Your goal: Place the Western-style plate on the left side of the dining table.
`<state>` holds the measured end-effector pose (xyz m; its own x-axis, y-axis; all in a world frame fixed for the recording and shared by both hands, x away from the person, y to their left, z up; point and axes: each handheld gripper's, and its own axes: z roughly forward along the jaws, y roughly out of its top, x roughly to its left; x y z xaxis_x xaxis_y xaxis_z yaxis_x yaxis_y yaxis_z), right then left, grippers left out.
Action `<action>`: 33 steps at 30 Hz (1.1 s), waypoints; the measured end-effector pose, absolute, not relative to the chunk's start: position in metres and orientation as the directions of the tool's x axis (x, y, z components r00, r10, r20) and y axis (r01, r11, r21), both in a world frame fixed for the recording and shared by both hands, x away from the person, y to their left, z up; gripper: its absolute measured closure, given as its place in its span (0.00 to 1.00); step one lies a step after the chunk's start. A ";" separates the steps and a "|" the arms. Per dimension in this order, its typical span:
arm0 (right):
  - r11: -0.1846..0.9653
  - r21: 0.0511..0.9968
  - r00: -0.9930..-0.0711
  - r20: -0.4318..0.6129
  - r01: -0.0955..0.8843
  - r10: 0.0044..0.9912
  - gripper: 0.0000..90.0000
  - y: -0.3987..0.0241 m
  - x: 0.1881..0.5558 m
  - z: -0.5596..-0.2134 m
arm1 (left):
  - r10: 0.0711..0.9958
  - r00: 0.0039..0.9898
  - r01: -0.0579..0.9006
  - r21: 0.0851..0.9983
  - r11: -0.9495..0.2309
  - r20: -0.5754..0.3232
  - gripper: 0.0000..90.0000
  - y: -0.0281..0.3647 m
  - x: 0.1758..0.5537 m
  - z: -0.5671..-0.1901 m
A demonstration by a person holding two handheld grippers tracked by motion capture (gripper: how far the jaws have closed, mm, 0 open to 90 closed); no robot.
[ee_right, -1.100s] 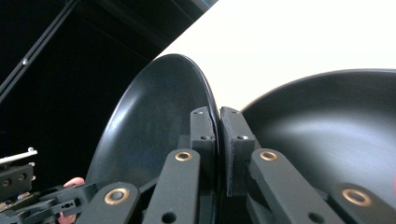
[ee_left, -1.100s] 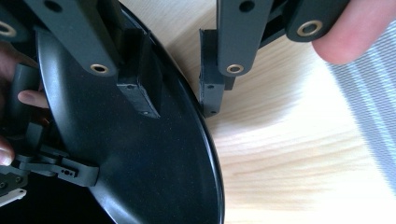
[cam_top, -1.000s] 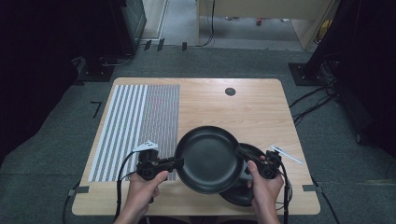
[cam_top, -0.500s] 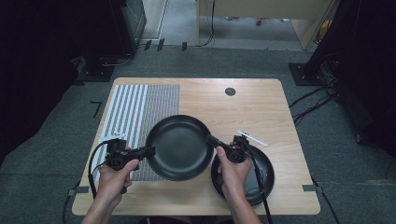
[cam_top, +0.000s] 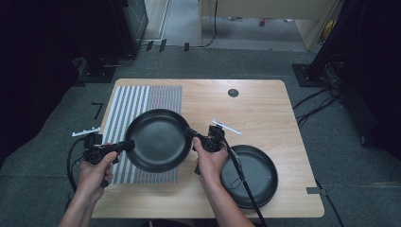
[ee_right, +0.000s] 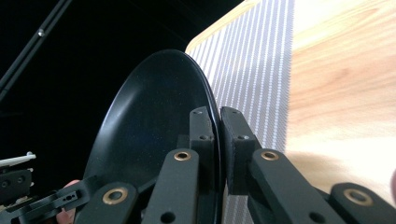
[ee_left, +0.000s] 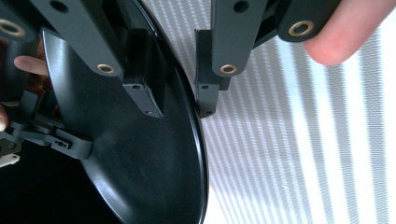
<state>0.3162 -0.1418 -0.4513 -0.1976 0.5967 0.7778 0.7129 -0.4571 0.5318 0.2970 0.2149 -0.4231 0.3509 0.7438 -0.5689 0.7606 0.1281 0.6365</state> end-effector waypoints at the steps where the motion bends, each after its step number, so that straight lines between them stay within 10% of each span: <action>1: -0.454 0.531 -0.198 0.777 0.715 0.597 0.94 -0.137 0.319 -0.451 | 0.746 0.344 0.760 0.635 0.135 -0.570 0.83 0.220 0.299 -0.424; 33: -0.457 0.438 -0.090 0.791 0.774 0.605 0.93 -0.069 0.408 -0.509 | 0.786 0.168 0.798 0.550 0.247 -0.595 0.84 0.271 0.375 -0.477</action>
<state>0.4078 -0.0687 -0.5086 -0.0895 0.6055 0.7908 0.7740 -0.4574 0.4379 0.3745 0.2711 -0.4767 0.1676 0.7860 -0.5951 0.7976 0.2467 0.5504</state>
